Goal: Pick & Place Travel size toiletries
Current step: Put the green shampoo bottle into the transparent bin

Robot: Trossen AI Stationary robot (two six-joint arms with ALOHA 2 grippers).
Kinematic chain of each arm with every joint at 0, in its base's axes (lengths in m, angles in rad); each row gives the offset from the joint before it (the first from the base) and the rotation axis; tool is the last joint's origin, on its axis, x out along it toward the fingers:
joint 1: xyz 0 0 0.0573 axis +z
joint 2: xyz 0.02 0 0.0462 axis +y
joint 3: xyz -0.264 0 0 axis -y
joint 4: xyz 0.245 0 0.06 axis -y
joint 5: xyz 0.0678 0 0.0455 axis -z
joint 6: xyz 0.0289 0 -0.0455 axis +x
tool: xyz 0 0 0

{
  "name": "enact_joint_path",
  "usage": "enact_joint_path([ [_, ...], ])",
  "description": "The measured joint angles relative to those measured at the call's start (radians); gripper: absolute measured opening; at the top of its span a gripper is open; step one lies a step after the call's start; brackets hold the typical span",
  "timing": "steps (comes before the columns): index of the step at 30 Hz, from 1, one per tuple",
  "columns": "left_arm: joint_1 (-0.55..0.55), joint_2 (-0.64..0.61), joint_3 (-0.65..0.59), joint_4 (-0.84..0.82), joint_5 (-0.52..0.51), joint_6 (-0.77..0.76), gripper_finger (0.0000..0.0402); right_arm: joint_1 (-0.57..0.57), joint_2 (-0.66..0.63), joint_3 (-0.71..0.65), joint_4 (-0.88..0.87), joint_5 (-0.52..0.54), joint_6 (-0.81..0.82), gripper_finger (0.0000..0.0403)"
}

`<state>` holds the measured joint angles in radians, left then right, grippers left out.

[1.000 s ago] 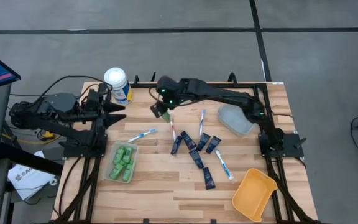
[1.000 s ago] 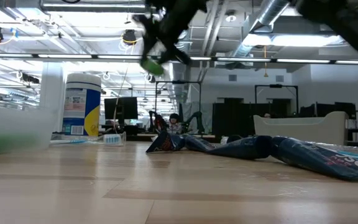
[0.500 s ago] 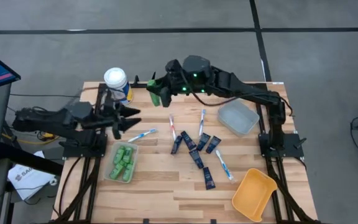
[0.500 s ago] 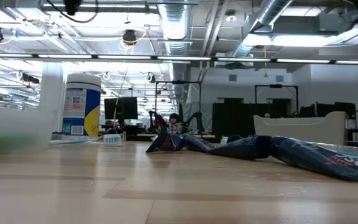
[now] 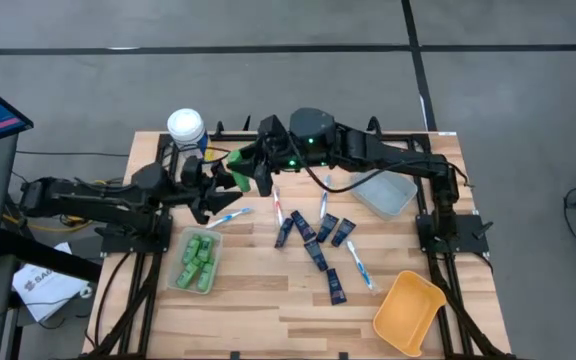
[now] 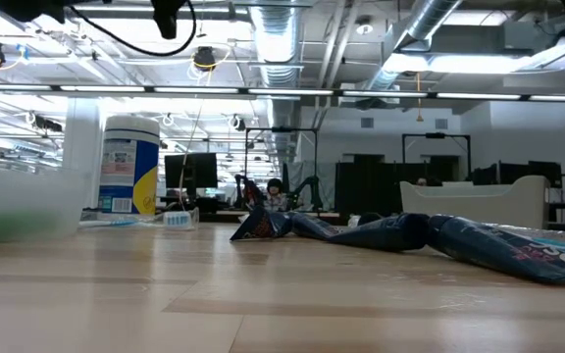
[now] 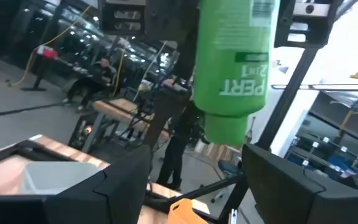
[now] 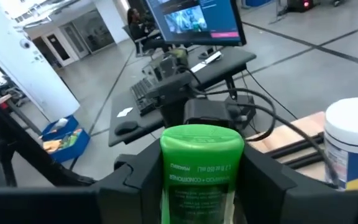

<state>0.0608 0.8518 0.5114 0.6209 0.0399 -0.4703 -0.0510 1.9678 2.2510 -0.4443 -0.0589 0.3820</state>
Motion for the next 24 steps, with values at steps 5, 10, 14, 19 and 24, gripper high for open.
enact_joint_path([
  [5, 0.000, 0.029, 0.001, 0.031, -0.007, 0.020, 0.0253, 0.000, 0.001, 0.000, -0.007, 0.000, 0.001, 0.0160],
  [10, 0.000, 0.044, 0.001, 0.104, 0.005, 0.028, 0.0253, 0.005, 0.000, 0.000, -0.021, 0.000, 0.002, 0.0157],
  [14, 0.010, 0.046, 0.001, 0.103, 0.009, 0.046, 0.0250, 0.005, 0.000, 0.000, -0.019, 0.000, 0.002, 0.0163],
  [19, 0.024, 0.056, 0.002, 0.110, 0.014, 0.047, 0.0250, 0.002, 0.000, 0.000, -0.019, 0.000, 0.001, 0.0164],
  [24, 0.035, 0.108, 0.030, 0.107, 0.061, 0.048, 0.0250, 0.000, 0.017, 0.001, -0.009, 0.001, 0.001, 0.0161],
])
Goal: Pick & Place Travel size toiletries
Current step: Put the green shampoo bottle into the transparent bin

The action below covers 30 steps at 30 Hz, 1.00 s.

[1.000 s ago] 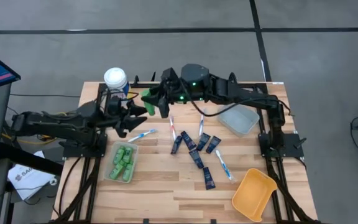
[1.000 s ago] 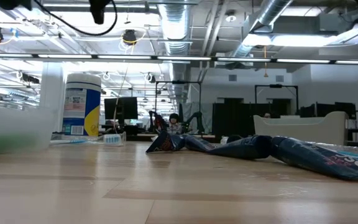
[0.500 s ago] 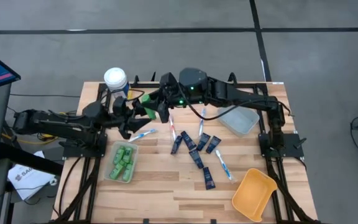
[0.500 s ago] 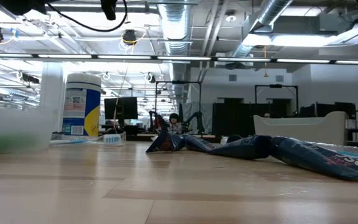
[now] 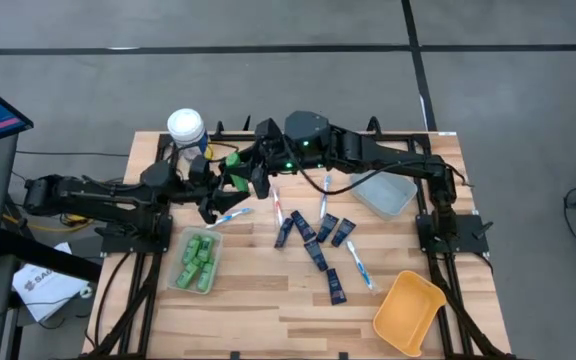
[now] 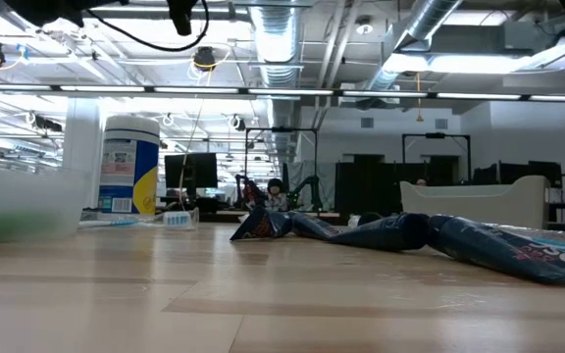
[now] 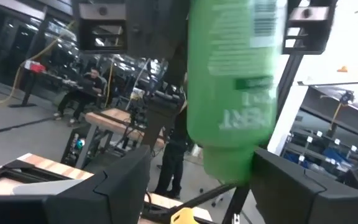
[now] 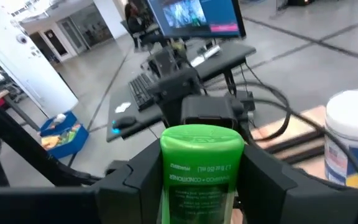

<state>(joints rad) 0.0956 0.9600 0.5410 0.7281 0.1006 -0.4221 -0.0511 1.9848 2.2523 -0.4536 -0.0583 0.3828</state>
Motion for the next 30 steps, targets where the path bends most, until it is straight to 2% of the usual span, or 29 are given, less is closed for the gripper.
enact_joint_path([
  [10, 0.005, 0.028, 0.019, 0.000, 0.041, 0.000, 0.0242, -0.001, 0.021, -0.001, -0.005, -0.018, 0.010, 0.0163],
  [14, 0.005, 0.029, 0.019, -0.010, 0.072, 0.000, 0.0201, -0.004, 0.021, -0.001, -0.003, -0.021, 0.010, 0.0162],
  [22, 0.005, 0.029, 0.019, -0.015, 0.085, -0.003, 0.0084, -0.011, 0.021, -0.001, -0.001, -0.046, 0.009, 0.0165],
  [30, 0.005, 0.029, 0.019, -0.015, 0.084, -0.002, 0.0081, -0.011, 0.020, -0.001, -0.002, -0.046, 0.009, 0.0166],
])
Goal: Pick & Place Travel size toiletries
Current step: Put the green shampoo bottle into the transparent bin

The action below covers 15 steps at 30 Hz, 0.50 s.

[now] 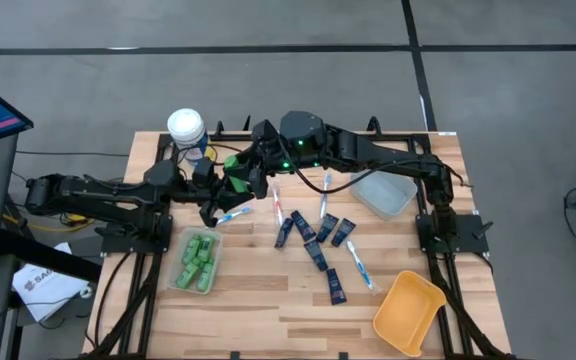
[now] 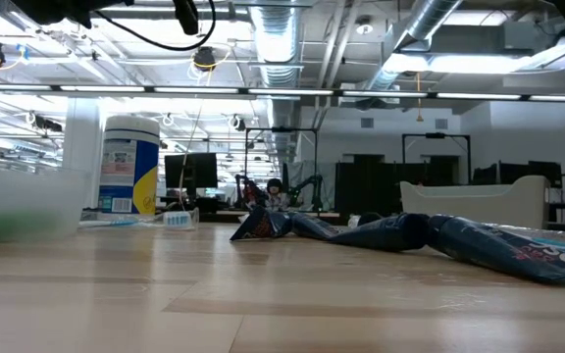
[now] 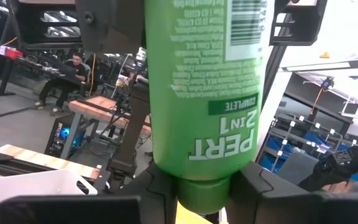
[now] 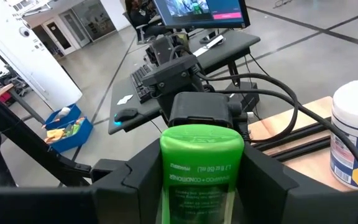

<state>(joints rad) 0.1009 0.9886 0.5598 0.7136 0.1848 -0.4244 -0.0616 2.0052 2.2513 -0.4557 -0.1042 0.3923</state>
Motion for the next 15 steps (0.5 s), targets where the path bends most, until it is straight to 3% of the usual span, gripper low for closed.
enact_joint_path([
  [8, 0.000, 0.000, 0.000, 0.000, 0.000, 0.000, 0.0081, -0.002, -0.001, 0.000, 0.000, -0.001, 0.000, 0.0172],
  [15, 0.000, 0.000, 0.000, -0.066, -0.002, 0.001, 0.0081, -0.012, -0.013, 0.000, -0.017, -0.003, -0.007, 0.0205],
])
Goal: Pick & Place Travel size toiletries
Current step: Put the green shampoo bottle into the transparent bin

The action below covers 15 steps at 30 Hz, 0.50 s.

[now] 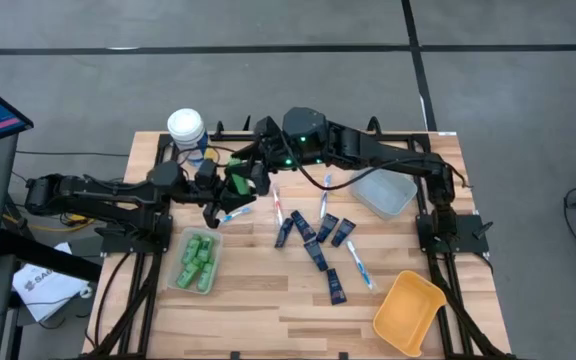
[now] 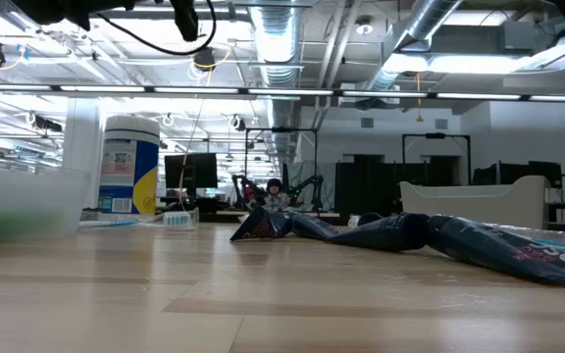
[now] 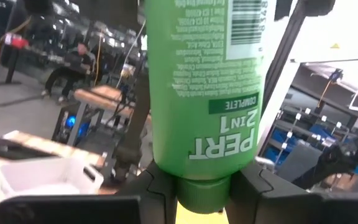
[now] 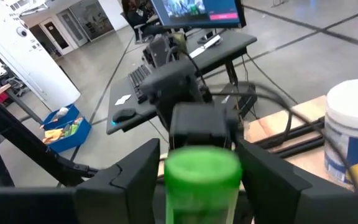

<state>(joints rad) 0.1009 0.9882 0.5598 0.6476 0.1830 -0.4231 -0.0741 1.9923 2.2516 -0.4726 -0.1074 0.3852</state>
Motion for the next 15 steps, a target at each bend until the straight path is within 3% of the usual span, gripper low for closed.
enact_joint_path([
  [4, 0.000, -0.017, 0.000, -0.088, -0.023, -0.005, 0.0081, -0.009, -0.027, 0.000, -0.027, 0.000, -0.021, 0.0224],
  [8, 0.000, -0.068, 0.001, -0.276, -0.076, -0.057, 0.0081, -0.016, -0.065, 0.000, -0.095, 0.000, -0.029, 0.0234],
  [15, -0.026, -0.225, 0.000, -0.907, -0.198, -0.351, 0.0081, -0.016, -0.151, 0.001, -0.235, 0.001, -0.029, 0.0233],
])
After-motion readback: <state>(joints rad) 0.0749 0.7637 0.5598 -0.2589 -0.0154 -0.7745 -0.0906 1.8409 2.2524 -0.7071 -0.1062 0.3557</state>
